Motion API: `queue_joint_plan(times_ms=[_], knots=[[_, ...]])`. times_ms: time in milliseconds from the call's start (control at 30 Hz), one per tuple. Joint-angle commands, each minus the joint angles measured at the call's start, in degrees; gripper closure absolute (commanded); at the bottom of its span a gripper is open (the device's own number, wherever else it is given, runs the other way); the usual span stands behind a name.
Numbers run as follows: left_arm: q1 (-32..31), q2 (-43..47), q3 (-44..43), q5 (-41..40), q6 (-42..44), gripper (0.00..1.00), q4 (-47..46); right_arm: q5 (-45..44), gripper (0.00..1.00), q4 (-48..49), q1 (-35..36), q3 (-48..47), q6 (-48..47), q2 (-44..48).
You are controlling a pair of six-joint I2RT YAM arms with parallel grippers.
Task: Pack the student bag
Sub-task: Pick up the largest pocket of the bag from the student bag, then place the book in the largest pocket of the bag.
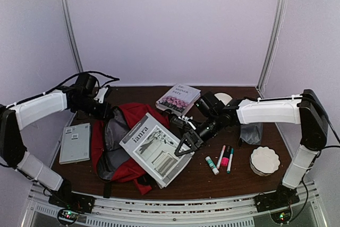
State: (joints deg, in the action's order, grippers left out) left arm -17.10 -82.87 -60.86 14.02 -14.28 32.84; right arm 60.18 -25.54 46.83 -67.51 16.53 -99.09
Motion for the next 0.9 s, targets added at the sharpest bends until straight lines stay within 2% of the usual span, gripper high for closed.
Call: queue_joint_plan(times_ms=[0,100,200,267,333,367,500,633,767,867], knots=[[-5.72,9.07,-1.54,-2.79,-2.52,1.00,-6.81,5.42,0.85,-0.82,2.27,-6.53,6.07,-5.76],[-11.36,11.73,-1.72,-7.81,-5.10,1.00,-8.90,8.42,0.85,1.61,3.64,-7.70,11.40,-8.05],[-15.80,12.82,-1.33,-11.41,-7.89,1.00,-10.94,10.53,0.85,9.36,4.84,-5.00,19.89,-7.85],[-18.00,13.48,-0.99,-14.43,-8.65,1.00,-12.19,11.95,0.86,20.67,5.23,-0.32,29.83,-6.66],[-19.48,14.08,-0.28,-15.77,-9.75,1.00,-13.62,12.44,0.86,36.68,5.88,5.76,46.24,-5.12],[-20.15,14.46,0.15,-16.26,-10.17,1.00,-14.58,12.31,0.87,41.34,6.16,7.70,49.54,-4.53],[-23.72,16.74,0.05,-19.17,-10.43,1.00,-15.95,8.49,0.91,36.42,7.79,7.78,48.86,-5.09],[-26.49,19.65,-0.01,-21.42,-10.24,1.00,-14.42,8.28,0.85,51.93,8.43,6.95,62.33,-11.00],[-27.99,22.70,1.83,-21.61,-9.92,1.00,-13.07,6.23,0.84,62.63,7.40,5.11,70.28,-16.44],[-28.42,24.87,4.17,-21.03,-9.63,1.00,-13.07,4.59,0.88,64.39,5.37,2.72,71.60,-19.21]])
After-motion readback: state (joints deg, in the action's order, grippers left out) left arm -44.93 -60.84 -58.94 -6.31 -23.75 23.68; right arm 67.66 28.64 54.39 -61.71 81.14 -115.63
